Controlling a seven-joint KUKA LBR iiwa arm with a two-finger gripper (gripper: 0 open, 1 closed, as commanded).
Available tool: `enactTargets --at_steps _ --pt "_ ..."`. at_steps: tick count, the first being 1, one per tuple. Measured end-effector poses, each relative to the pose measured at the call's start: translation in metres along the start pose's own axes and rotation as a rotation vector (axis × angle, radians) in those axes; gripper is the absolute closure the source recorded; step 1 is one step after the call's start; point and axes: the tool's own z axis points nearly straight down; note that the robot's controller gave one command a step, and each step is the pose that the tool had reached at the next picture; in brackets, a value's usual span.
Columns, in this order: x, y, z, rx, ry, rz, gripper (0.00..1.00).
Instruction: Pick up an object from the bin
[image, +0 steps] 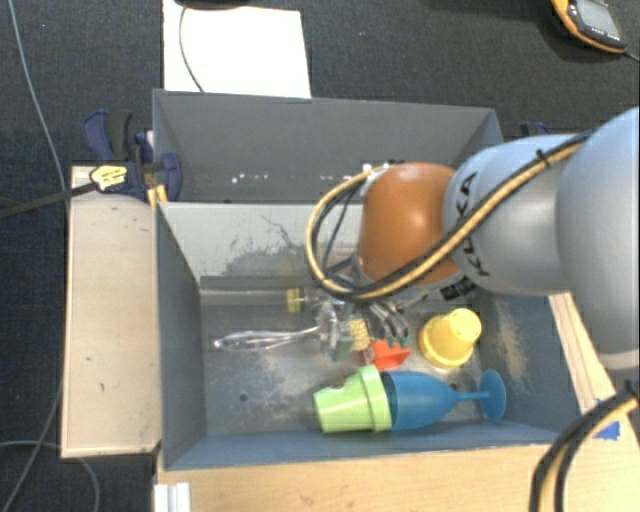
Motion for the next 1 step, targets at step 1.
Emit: enactTargets --at_steps 1 --pt "-0.0003 0.0002 -0.0544 0.000 0.002 0.001 1.00"
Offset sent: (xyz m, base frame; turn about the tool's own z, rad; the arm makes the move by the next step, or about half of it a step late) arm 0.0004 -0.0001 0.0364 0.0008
